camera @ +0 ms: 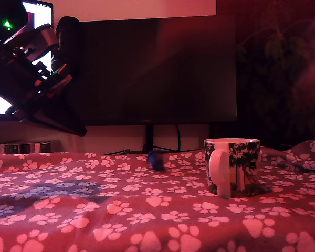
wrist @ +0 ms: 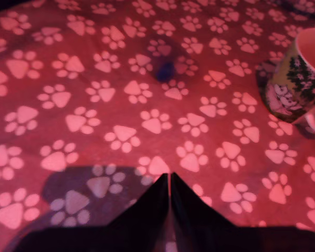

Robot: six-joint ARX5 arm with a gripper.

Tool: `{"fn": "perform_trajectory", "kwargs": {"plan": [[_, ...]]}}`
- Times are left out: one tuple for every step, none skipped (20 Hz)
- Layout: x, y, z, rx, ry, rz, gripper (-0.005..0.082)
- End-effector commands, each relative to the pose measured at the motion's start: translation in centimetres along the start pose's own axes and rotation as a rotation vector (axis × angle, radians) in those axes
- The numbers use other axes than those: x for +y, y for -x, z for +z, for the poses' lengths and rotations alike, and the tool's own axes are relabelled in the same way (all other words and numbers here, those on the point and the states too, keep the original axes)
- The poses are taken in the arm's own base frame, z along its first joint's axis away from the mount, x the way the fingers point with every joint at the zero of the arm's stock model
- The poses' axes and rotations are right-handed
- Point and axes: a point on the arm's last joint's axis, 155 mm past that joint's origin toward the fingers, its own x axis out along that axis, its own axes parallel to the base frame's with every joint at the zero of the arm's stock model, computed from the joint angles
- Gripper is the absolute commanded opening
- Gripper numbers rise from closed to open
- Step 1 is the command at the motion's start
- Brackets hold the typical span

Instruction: Pick up the coffee capsules on the table and drop them inside the coffee cup

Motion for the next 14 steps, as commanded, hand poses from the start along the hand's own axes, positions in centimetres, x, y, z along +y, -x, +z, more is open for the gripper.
{"fn": "perform_trajectory", "kwargs": {"plan": [[0.0, 0.1, -0.2, -0.004, -0.001, 0.007, -0.0019], [0.0, 0.2, 0.0, -0.012, -0.003, 0.008, -0.0019], [0.0, 0.2, 0.3, -0.022, -0.008, 0.009, -0.0019], [0.0, 0.2, 0.7, -0.036, -0.013, 0.010, -0.0019], [0.0, 0.2, 1.0, -0.048, -0.018, 0.011, -0.0019], [0.1, 0.2, 1.3, -0.059, -0.023, 0.011, -0.0019], [0.1, 0.3, 1.5, -0.069, -0.027, 0.012, -0.0019], [0.0, 0.3, 1.7, -0.076, -0.030, 0.011, -0.0019], [0.0, 0.3, 1.9, -0.084, -0.033, 0.011, -0.0019], [0.0, 0.3, 2.1, -0.092, -0.036, 0.012, -0.0019], [0.0, 0.3, 2.4, -0.102, -0.041, 0.010, -0.0019], [-0.1, 0.3, 2.6, -0.113, -0.046, 0.006, -0.0019], [-0.1, 0.4, 2.8, -0.120, -0.049, 0.006, -0.0019], [-0.1, 0.4, 2.9, -0.125, -0.051, 0.006, -0.0019]]}}
